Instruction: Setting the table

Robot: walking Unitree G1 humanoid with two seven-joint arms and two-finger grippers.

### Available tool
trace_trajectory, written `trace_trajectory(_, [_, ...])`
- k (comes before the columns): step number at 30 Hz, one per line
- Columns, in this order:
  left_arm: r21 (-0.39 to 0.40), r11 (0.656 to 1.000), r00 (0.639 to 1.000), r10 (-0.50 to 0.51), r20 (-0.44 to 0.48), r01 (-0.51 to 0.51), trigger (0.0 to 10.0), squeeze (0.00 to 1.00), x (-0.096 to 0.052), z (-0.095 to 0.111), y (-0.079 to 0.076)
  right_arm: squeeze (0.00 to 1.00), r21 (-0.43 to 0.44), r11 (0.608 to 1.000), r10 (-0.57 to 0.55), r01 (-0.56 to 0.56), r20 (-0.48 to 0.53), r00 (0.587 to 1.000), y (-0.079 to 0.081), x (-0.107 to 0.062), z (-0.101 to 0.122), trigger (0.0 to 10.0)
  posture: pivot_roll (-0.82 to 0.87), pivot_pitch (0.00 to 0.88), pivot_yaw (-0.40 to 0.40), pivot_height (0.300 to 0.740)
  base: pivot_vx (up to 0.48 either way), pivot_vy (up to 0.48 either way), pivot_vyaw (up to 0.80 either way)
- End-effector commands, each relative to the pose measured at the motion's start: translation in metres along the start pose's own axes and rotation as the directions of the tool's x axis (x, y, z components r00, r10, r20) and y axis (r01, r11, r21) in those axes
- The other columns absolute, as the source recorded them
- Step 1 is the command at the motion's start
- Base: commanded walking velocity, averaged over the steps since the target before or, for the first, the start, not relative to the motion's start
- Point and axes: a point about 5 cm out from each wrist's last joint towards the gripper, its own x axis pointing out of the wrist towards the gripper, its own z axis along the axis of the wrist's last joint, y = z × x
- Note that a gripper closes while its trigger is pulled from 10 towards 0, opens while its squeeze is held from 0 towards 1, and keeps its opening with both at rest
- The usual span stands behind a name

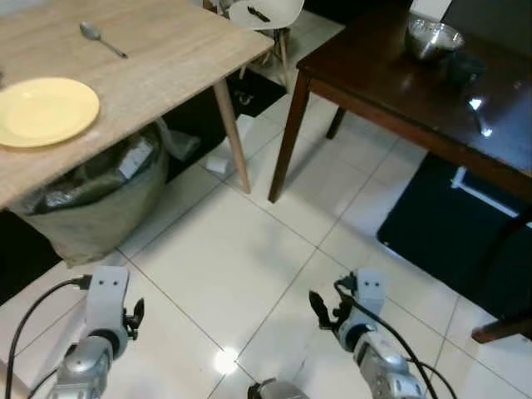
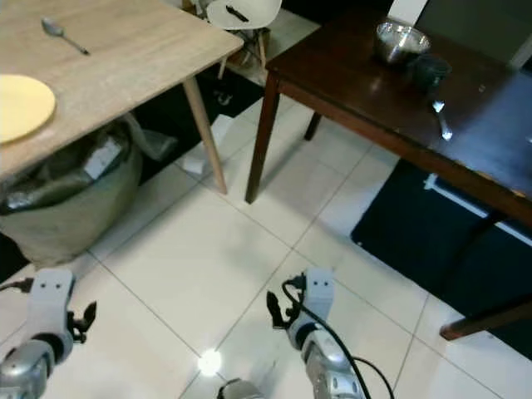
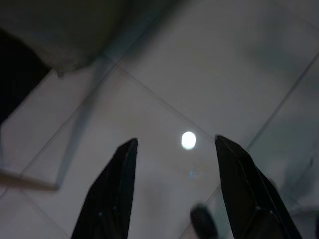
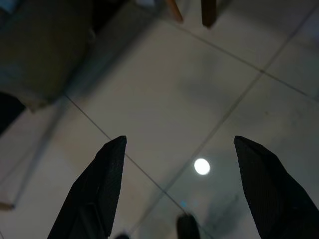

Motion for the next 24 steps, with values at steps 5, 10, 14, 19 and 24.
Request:
trace_trajectory(5, [0.018,0.999,0.999,-0.051,-0.006,0.051,10.0,0.0,0.005,-0.007,-0.014,0.0,0.025,0.998,-0.048,0.049,-0.035,0.998,-0.015,-0.01,-0.021,10.0,-0.08,0.071,-0.013,0.74,0.0,0.0,-0.8])
trace_trajectory(10, [0.016,1.0,1.0,-0.022,-0.009,0.022,10.0,0.0,0.009,-0.01,-0.015,0.0,0.065,0.997,-0.034,0.036,-0.045,0.998,-0.01,-0.012,-0.031,10.0,-0.09,0.061,-0.007,0.74,0.0,0.0,-0.8])
trace_trajectory(14, [0.022,1.0,1.0,-0.013,0.003,0.013,10.0,0.0,0.01,-0.012,-0.015,0.0,0.066,0.998,-0.021,0.023,-0.037,0.999,-0.007,-0.011,-0.032,10.0,-0.09,0.06,-0.013,0.74,0.0,0.0,-0.8])
trace_trajectory(19, [0.045,0.999,1.0,-0.007,0.018,0.006,10.0,0.0,0.011,-0.012,-0.016,0.0,0.053,0.998,-0.012,0.014,-0.034,0.999,-0.009,-0.01,-0.031,10.0,-0.09,0.059,-0.016,0.74,0.0,0.0,-0.8])
trace_trajectory(24, [0.097,0.995,0.998,-0.012,0.061,0.006,10.0,0.0,0.01,-0.008,-0.017,0.0,0.056,0.998,-0.008,0.009,-0.019,1.0,-0.01,-0.008,-0.027,10.0,-0.08,0.057,-0.02,0.74,0.0,0.0,-0.8])
